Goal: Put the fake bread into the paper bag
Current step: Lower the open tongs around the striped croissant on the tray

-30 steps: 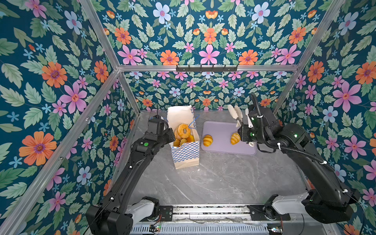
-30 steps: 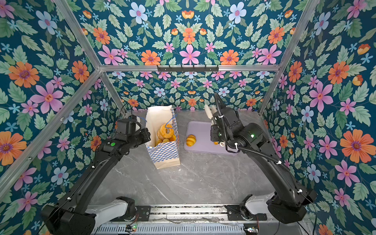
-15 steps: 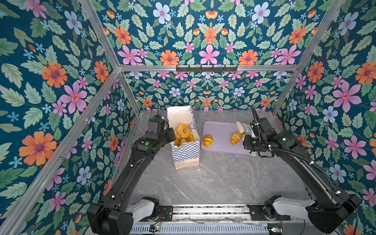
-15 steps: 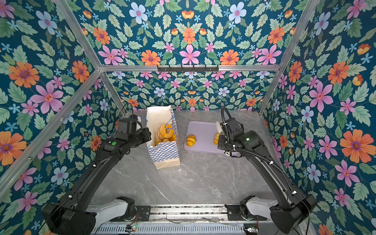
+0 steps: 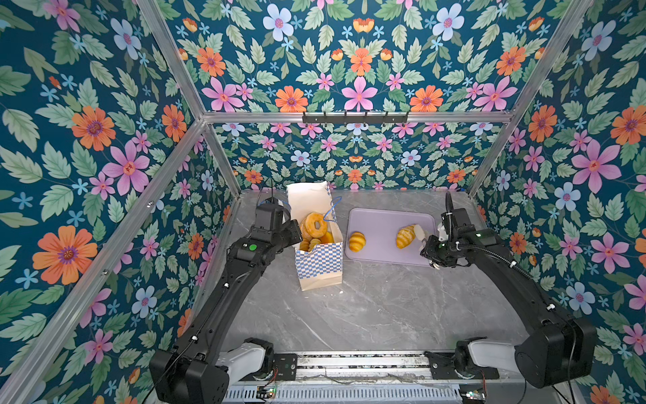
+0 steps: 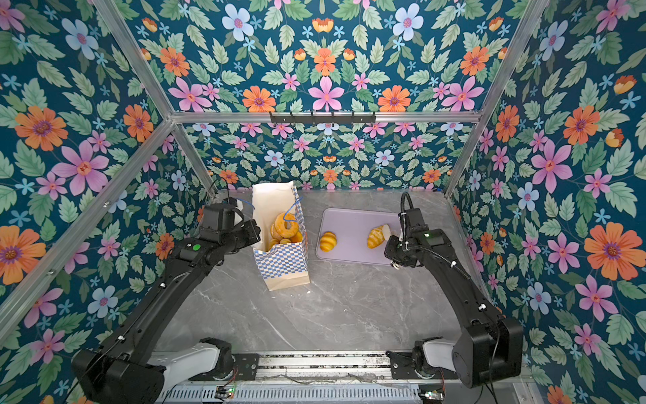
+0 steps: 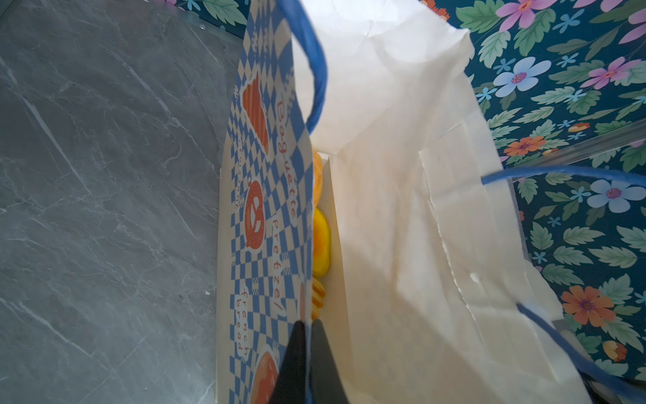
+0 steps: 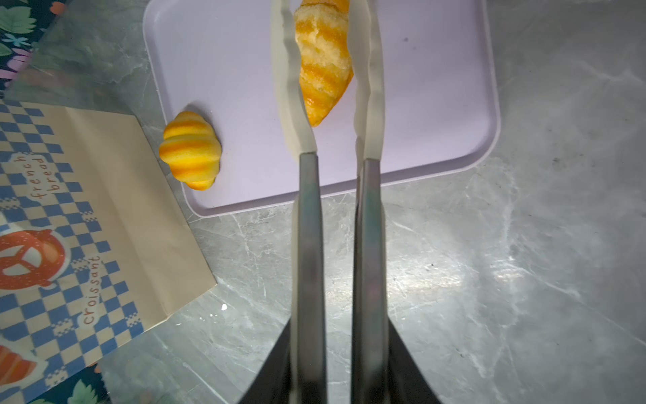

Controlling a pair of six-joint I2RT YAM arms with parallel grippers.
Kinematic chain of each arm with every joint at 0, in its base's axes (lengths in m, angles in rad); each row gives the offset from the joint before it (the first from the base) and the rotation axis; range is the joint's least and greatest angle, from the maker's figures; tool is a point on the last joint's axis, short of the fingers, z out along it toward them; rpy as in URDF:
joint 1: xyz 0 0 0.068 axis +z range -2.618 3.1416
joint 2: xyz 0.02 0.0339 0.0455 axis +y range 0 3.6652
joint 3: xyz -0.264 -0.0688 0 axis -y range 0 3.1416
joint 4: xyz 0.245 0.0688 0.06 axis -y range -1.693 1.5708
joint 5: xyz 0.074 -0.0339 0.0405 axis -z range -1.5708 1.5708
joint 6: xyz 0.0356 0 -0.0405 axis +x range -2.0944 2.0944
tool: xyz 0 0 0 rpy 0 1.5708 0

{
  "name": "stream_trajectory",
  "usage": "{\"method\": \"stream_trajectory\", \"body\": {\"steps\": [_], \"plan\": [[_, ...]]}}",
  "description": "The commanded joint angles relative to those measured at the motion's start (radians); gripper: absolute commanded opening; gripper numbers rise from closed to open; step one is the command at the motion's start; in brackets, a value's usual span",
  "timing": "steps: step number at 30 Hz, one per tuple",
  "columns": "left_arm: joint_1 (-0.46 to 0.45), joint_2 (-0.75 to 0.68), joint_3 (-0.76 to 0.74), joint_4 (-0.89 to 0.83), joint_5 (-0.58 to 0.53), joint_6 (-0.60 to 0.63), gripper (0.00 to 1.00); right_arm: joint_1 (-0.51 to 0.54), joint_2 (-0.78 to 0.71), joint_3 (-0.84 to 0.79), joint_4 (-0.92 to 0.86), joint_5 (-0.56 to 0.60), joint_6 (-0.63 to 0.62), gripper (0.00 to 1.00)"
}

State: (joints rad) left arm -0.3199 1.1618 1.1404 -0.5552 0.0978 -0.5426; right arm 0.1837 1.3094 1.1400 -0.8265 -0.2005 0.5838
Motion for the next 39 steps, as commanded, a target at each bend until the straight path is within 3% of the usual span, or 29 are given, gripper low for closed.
{"method": "stream_trajectory", "body": {"steps": [1,19,39], "plan": [[0.001,-0.006,-0.008,-0.011,-0.007,0.006,0.04,-0.005,0.028,0.015,0.068,-0.055,0.013,0.35],[0.001,0.003,-0.028,0.011,0.0,0.008,0.04,0.031,0.121,0.041,-0.003,0.085,-0.032,0.47],[0.0,-0.01,-0.038,0.008,-0.015,0.016,0.04,0.121,0.309,0.166,-0.057,0.201,-0.047,0.5]]}}
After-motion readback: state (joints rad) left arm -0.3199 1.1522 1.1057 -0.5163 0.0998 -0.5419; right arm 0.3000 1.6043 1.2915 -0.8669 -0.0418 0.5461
